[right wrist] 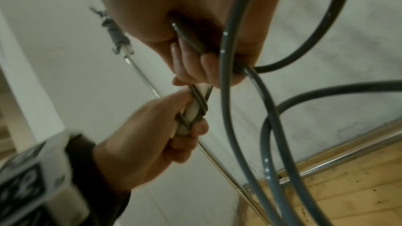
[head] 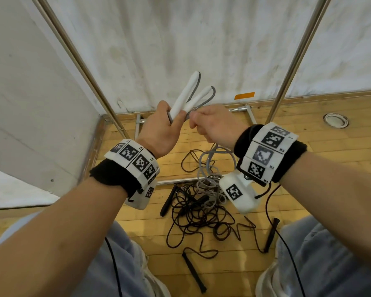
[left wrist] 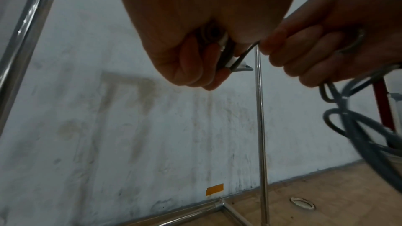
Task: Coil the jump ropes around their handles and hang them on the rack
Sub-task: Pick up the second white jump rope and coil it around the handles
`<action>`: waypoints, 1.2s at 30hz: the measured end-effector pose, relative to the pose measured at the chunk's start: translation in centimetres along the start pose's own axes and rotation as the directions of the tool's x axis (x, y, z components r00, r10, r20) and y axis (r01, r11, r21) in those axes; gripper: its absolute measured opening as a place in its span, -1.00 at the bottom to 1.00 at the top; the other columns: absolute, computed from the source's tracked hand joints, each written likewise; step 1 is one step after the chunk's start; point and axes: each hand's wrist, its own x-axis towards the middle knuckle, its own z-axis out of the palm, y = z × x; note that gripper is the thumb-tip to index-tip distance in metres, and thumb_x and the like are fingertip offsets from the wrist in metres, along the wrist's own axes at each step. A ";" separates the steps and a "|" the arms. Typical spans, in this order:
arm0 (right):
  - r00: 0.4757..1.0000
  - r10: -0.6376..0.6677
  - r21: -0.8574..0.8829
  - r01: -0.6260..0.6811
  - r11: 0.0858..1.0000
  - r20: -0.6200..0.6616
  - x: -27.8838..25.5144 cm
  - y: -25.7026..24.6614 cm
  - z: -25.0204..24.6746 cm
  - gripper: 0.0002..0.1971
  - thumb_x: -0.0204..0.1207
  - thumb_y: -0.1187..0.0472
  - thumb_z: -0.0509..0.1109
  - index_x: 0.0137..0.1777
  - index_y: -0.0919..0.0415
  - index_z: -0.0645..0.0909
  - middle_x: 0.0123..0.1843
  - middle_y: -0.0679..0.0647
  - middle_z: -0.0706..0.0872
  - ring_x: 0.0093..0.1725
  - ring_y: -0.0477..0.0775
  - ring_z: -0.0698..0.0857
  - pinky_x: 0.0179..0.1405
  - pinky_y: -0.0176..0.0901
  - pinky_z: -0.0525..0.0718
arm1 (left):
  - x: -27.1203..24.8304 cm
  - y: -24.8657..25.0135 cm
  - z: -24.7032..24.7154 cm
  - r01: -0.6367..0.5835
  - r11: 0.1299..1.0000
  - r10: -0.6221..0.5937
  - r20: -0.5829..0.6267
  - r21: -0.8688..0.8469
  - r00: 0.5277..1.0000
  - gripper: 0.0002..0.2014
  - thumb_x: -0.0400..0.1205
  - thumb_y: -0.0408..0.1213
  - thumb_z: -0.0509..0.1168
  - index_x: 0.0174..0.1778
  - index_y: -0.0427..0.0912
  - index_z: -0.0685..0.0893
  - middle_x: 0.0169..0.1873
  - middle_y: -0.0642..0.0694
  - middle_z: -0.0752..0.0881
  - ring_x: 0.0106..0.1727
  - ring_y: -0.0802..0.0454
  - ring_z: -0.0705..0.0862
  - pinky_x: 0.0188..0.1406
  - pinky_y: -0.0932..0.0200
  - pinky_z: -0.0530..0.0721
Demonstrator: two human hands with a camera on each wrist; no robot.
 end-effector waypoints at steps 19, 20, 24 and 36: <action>0.988 0.023 -0.161 0.002 0.987 0.156 -0.5 -0.3 2.2 -0.69 0.65 0.12 0.22 -0.35 0.14 0.50 -0.68 -0.08 0.46 -0.67 -0.12 0.48 -0.51 -0.26 0.49 | 0.4 -0.9 0.1 0.023 0.939 -0.041 0.046 0.343 0.998 -0.72 0.58 -0.25 0.29 -0.01 -0.12 0.27 -0.43 0.09 0.40 -0.42 -0.04 0.46 -0.36 0.08 0.38; 0.988 0.020 -0.256 0.020 0.966 0.156 -0.3 -0.3 2.1 -0.66 0.62 0.10 0.26 -0.41 0.11 0.47 -0.69 -0.09 0.45 -0.66 -0.14 0.45 -0.55 -0.31 0.47 | 0.4 -1.0 0.2 0.031 0.931 -0.047 0.035 0.363 0.998 -0.74 0.59 -0.24 0.28 -0.01 -0.12 0.27 -0.43 0.09 0.39 -0.46 0.04 0.42 -0.42 0.10 0.35; 0.980 0.049 -0.608 0.079 0.790 0.192 0.2 -0.2 1.6 -0.78 0.59 0.09 0.30 -0.22 0.20 0.57 -0.38 0.02 0.54 -0.37 0.01 0.51 -0.42 -0.18 0.45 | 0.4 -1.6 0.2 0.075 0.892 -0.101 0.035 0.445 0.994 -0.76 0.61 -0.22 0.26 0.08 -0.14 0.34 -0.42 0.05 0.39 -0.49 0.08 0.37 -0.56 0.12 0.32; 0.956 -0.262 -0.652 0.283 0.704 0.132 0.7 -0.2 0.4 -0.63 0.66 -0.08 0.16 -0.41 -0.05 0.40 -0.48 -0.07 0.46 -0.51 -0.11 0.40 -0.50 -0.24 0.26 | -0.5 -2.5 -0.9 0.044 0.828 -0.145 0.138 0.559 0.980 -0.77 0.62 -0.16 0.23 0.05 -0.08 0.30 -0.29 -0.03 0.57 -0.42 -0.02 0.51 -0.53 0.15 0.35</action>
